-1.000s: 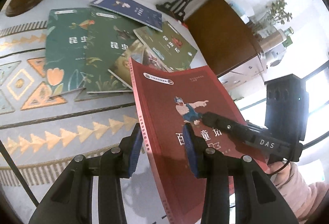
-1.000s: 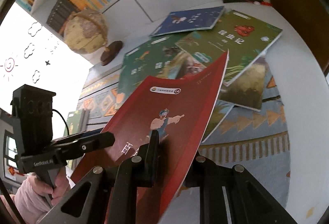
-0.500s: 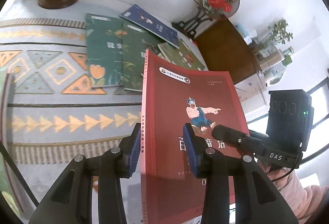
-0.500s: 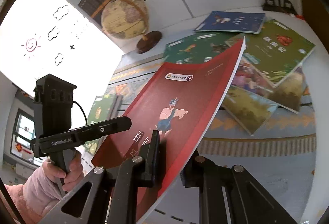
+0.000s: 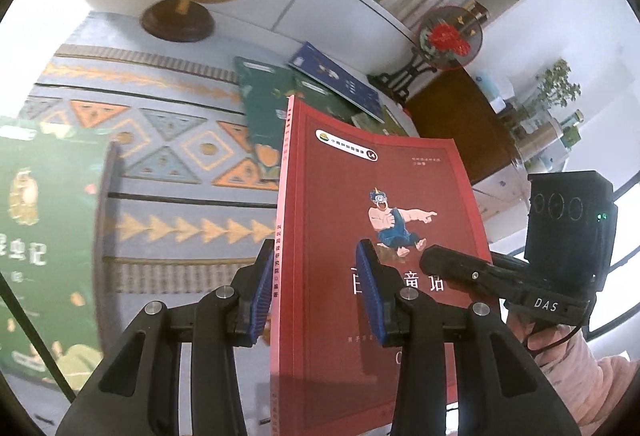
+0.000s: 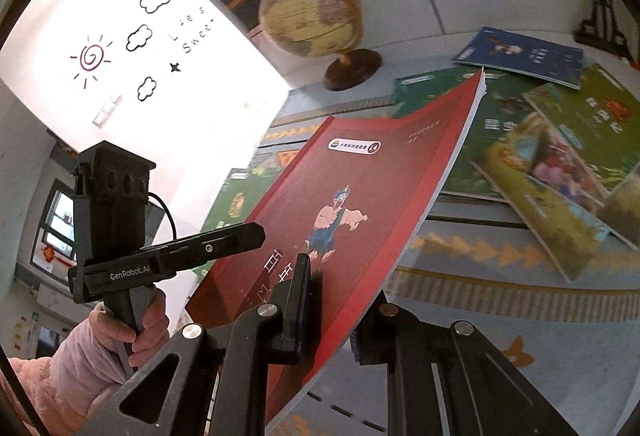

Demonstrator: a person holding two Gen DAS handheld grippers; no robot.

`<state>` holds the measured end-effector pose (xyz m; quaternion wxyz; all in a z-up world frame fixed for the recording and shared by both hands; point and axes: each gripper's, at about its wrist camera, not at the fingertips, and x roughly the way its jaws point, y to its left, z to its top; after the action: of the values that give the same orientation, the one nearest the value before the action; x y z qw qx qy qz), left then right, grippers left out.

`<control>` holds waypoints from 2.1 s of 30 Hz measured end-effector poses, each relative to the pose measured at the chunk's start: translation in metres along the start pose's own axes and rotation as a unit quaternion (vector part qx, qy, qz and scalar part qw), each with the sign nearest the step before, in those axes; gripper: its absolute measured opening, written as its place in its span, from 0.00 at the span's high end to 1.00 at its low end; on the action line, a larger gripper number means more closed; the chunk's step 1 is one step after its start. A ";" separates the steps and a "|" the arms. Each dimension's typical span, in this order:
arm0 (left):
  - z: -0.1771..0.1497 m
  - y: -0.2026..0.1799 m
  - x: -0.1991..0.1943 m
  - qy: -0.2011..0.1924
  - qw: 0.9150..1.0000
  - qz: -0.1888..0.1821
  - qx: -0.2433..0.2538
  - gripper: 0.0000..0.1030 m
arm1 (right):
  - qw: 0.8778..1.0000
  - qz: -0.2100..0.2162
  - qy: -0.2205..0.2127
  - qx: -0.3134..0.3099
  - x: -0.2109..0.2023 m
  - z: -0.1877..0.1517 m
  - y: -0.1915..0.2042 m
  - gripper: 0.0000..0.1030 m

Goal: Organize books
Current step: 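Lift the red book with both grippers and carry it beside the green book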

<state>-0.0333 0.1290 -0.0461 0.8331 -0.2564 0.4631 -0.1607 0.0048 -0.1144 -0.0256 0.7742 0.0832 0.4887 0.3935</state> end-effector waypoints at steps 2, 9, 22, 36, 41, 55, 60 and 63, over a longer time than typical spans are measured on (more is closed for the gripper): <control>0.000 0.006 -0.008 -0.003 1.000 0.007 -0.002 0.66 | 1.000 0.008 0.003 -0.002 0.008 0.001 0.009 0.85; -0.002 0.034 -0.038 -0.012 0.999 0.031 -0.009 0.66 | 0.999 0.031 0.013 -0.016 0.036 0.006 0.038 0.85; -0.005 0.091 -0.087 -0.042 0.996 0.064 -0.049 0.66 | 0.996 0.063 0.039 -0.047 0.094 0.024 0.094 0.85; -0.011 0.137 -0.115 -0.058 0.990 0.091 -0.090 0.64 | 0.991 0.081 0.075 -0.074 0.149 0.034 0.126 0.85; -0.007 0.155 -0.116 -0.056 0.988 0.103 -0.103 0.64 | 0.990 0.079 0.085 -0.074 0.168 0.033 0.132 0.85; -0.001 0.215 -0.111 -0.050 0.976 0.144 -0.157 0.64 | 0.989 0.070 0.120 -0.054 0.241 0.038 0.144 0.85; -0.002 0.226 -0.102 -0.036 0.974 0.152 -0.164 0.64 | 0.990 0.059 0.122 -0.040 0.250 0.033 0.142 0.85; -0.003 0.225 -0.094 -0.023 0.974 0.160 -0.160 0.64 | 0.990 0.055 0.126 -0.029 0.258 0.028 0.139 0.85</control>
<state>-0.0778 0.3594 -0.1118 0.8066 -0.3128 0.4984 0.0569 0.0094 0.1654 -0.1181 0.6859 0.0373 0.5650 0.4570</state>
